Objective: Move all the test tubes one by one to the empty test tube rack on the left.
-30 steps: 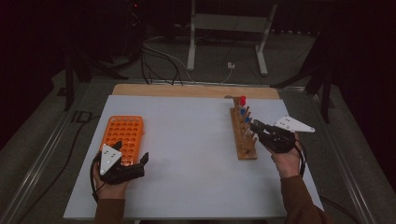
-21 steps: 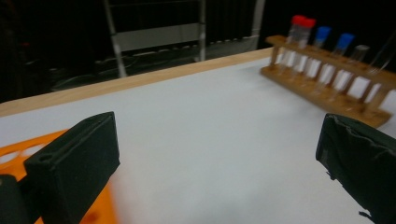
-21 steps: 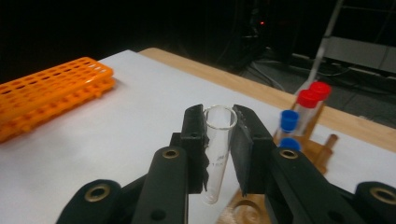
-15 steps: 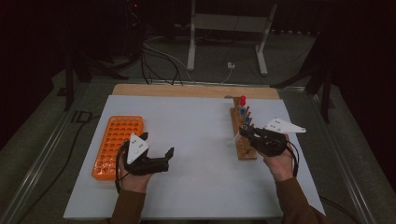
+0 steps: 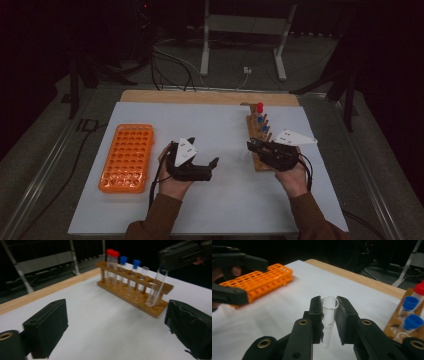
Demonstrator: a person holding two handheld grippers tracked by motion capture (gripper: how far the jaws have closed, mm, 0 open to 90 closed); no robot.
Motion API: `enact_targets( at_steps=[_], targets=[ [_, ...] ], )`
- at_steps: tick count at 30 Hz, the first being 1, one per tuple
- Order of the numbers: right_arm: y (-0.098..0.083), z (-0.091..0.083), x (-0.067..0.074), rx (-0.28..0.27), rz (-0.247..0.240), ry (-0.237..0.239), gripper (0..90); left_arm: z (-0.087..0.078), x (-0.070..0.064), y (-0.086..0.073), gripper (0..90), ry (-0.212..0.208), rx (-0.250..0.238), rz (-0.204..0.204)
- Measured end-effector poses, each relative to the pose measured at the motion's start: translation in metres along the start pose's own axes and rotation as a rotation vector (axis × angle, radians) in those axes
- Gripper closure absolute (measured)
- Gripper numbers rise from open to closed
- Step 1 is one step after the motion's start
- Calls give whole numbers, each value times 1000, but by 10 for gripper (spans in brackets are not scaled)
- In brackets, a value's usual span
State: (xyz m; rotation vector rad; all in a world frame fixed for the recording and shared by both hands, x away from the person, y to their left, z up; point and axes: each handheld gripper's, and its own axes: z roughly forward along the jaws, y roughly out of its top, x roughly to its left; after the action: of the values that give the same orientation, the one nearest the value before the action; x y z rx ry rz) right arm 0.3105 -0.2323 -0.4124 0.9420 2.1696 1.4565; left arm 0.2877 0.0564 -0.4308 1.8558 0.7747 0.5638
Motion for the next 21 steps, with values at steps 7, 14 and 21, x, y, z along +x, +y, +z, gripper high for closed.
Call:
enact_targets(
  at_steps=[7,14,21],
  targets=[
    [-1,7,9,14,-5,36,761,29,-22,3,213,-84,30,20],
    [-1,10,13,20,-9,59,761,50,-34,8,466,-152,25,40],
    [-3,12,12,23,13,87,761,59,-37,10,661,-190,21,60]
  ],
)
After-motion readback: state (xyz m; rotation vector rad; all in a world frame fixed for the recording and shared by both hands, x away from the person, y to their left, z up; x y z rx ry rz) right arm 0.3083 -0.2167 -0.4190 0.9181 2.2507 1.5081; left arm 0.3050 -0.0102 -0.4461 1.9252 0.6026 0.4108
